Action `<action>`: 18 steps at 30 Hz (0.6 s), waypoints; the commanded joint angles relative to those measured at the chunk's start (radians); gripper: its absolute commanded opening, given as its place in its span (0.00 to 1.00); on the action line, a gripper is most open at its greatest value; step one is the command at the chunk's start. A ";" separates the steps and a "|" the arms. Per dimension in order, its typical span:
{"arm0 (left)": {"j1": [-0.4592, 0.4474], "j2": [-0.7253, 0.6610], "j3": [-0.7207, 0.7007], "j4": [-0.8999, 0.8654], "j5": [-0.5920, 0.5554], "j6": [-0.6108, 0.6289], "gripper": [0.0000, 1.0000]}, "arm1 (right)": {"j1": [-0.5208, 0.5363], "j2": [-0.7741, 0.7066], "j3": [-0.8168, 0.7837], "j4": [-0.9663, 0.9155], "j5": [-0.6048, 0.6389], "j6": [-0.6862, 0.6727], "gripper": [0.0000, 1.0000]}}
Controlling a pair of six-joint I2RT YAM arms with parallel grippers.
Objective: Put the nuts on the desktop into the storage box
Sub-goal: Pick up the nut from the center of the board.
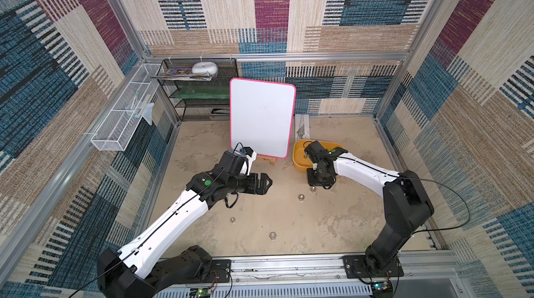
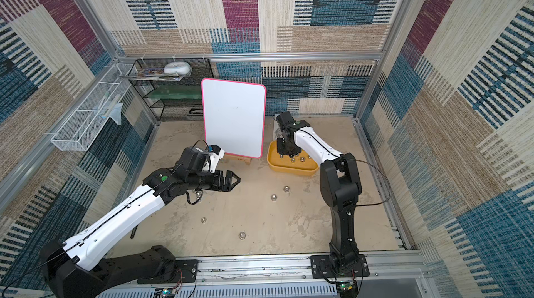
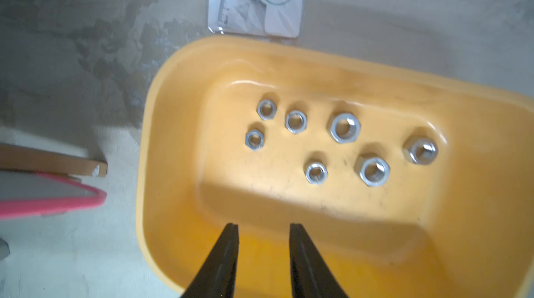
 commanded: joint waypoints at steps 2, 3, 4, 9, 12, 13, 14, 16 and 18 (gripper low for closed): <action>0.001 0.006 0.010 0.025 0.008 -0.001 1.00 | 0.014 -0.118 -0.122 -0.013 0.002 0.035 0.36; 0.001 0.009 0.010 0.027 0.008 -0.003 1.00 | 0.024 -0.148 -0.163 -0.006 -0.005 0.045 0.36; 0.001 0.011 0.010 0.029 0.009 -0.004 1.00 | 0.033 -0.172 -0.191 -0.004 -0.006 0.054 0.35; 0.000 0.014 0.016 0.022 0.021 -0.007 1.00 | 0.088 -0.262 -0.325 -0.002 -0.002 0.117 0.35; 0.001 0.000 0.020 -0.004 0.003 0.007 1.00 | 0.115 -0.294 -0.392 0.022 -0.030 0.150 0.35; 0.001 -0.007 0.018 -0.011 -0.002 0.010 1.00 | 0.124 -0.297 -0.405 0.026 -0.030 0.157 0.35; 0.000 -0.015 0.012 -0.013 -0.006 0.013 1.00 | 0.132 -0.296 -0.418 0.031 -0.030 0.163 0.35; 0.001 -0.030 0.001 -0.020 -0.009 0.014 1.00 | 0.144 -0.288 -0.440 0.042 -0.027 0.170 0.35; 0.000 -0.042 -0.009 -0.026 -0.006 0.003 1.00 | 0.145 -0.278 -0.456 0.059 -0.027 0.172 0.36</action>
